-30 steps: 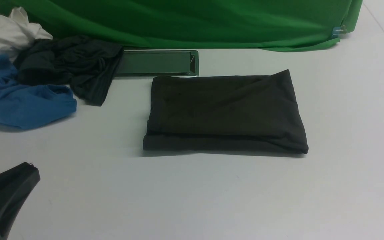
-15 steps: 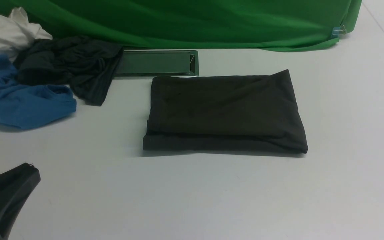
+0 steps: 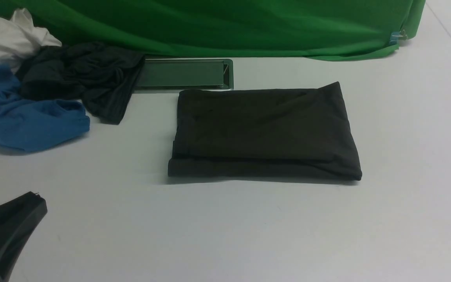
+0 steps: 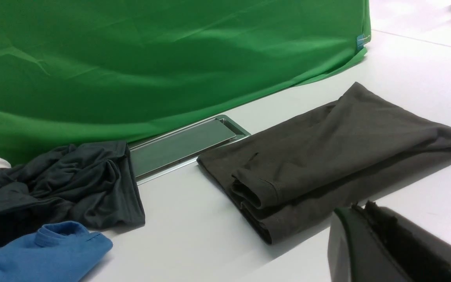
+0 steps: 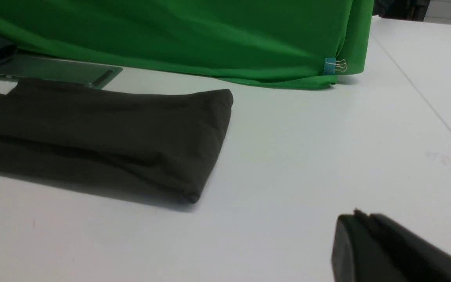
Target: Fold a long-sleeved shirt on a white desktop.
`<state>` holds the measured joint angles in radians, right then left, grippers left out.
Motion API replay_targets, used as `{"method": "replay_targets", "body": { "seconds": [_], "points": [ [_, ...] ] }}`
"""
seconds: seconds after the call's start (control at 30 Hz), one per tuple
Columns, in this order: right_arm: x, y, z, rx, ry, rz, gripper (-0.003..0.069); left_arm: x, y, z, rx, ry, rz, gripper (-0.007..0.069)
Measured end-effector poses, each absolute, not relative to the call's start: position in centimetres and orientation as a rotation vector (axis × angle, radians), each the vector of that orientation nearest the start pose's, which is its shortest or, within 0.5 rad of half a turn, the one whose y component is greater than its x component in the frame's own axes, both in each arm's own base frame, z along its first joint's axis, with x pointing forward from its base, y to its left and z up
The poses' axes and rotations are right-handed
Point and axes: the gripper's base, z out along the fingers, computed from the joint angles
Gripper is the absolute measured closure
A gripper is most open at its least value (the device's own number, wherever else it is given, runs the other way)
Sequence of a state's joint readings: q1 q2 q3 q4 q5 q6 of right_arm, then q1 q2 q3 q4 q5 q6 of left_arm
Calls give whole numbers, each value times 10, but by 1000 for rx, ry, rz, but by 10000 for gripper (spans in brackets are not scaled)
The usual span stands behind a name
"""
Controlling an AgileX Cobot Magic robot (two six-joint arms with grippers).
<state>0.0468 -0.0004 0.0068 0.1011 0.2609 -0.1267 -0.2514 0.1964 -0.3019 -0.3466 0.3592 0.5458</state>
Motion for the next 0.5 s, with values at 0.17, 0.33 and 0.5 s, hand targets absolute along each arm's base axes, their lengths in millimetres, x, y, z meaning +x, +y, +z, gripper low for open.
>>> {"method": "replay_targets", "body": {
  "seconds": [0.17, 0.33, 0.5],
  "points": [
    [55, 5, 187, -85, 1748, 36, 587, 57, -26, 272, 488, 1647, -122, 606],
    [55, 5, 187, -85, 1748, 36, 571, 57, -26, 272, 488, 1646, -122, 606],
    [55, 5, 187, -85, 1747, 35, 550, 57, -26, 273, 489, 1644, -119, 606]
  ]
}}
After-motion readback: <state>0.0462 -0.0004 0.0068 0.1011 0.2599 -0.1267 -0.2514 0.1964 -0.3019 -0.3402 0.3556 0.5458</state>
